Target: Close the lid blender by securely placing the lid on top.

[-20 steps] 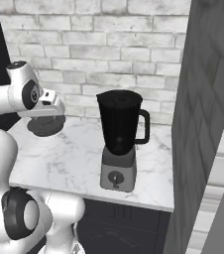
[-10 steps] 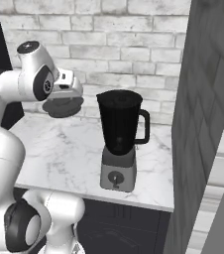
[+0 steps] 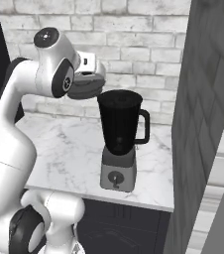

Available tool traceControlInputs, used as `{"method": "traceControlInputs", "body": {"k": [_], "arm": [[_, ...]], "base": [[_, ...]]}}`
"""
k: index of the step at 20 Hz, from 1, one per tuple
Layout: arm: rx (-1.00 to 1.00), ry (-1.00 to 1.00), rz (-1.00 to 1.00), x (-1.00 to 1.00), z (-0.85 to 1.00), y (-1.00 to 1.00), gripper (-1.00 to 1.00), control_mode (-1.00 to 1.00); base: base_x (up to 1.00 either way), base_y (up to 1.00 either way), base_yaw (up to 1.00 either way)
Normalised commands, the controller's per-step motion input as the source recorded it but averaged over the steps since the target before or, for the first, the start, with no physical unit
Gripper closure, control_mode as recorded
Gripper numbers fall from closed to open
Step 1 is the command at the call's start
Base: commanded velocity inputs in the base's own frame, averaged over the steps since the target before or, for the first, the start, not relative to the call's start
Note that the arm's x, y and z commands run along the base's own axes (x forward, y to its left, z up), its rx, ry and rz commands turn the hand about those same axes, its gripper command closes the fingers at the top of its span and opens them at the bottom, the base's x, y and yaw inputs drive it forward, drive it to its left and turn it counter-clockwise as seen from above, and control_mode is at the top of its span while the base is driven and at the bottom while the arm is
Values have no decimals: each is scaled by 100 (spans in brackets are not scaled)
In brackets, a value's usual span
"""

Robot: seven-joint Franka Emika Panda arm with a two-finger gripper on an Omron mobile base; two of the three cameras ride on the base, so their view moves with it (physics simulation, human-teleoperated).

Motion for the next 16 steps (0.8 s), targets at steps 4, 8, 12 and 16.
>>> {"method": "traceControlInputs", "body": {"k": [4, 8, 12, 16], "arm": [[0, -6, -3, 0, 42, -70, 100, -100], [0, 0, -3, 0, 8, -65, 100, -100], [0, 0, -1, 1, -5, -60, 100, -100], [0, 0, 0, 3, -3, -48, 100, -100]], "base": [[0, 0, 0], [0, 0, 0], [0, 0, 0], [0, 0, 0]]}}
